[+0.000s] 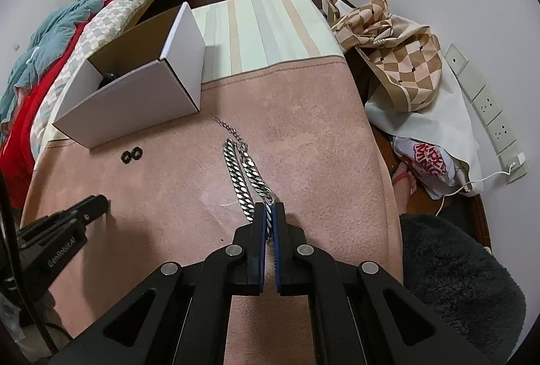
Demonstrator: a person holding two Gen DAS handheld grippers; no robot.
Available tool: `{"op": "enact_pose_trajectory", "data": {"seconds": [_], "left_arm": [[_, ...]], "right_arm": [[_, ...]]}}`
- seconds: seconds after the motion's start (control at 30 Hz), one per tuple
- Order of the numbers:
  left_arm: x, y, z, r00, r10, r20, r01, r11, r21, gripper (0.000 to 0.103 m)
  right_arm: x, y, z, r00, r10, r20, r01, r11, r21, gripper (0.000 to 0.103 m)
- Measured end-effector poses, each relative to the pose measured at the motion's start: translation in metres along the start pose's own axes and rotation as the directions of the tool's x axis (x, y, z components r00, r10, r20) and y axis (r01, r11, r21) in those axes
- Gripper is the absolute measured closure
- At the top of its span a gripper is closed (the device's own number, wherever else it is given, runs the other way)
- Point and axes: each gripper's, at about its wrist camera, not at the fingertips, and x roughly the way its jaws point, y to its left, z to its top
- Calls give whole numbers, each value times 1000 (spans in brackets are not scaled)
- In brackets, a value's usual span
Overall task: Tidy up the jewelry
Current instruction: 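Carry the thick chain and silver piece with both tools toward the box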
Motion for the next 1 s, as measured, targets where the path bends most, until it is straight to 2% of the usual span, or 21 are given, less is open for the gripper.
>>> {"op": "enact_pose_trajectory", "data": {"seconds": [0.23,0.43,0.6,0.83,1.0], "left_arm": [[-18,4,4,999,-21,37,21,1000,21,97],[-50,0,17,994,-23,110,17,998,53,97],[-81,2,38,983,-30,183,20,998,59,97],[-112,17,78,966,-70,247,65,997,30,97],[-120,32,113,958,-63,281,61,998,15,97]], "right_arm": [[-24,6,10,998,45,44,-45,999,-1,99],[-51,19,26,991,99,87,-97,995,-21,99],[-74,32,45,981,142,128,-138,990,-40,99],[-111,61,88,954,206,217,-189,977,-98,99],[-123,85,131,940,234,248,-198,967,-161,99]]}}
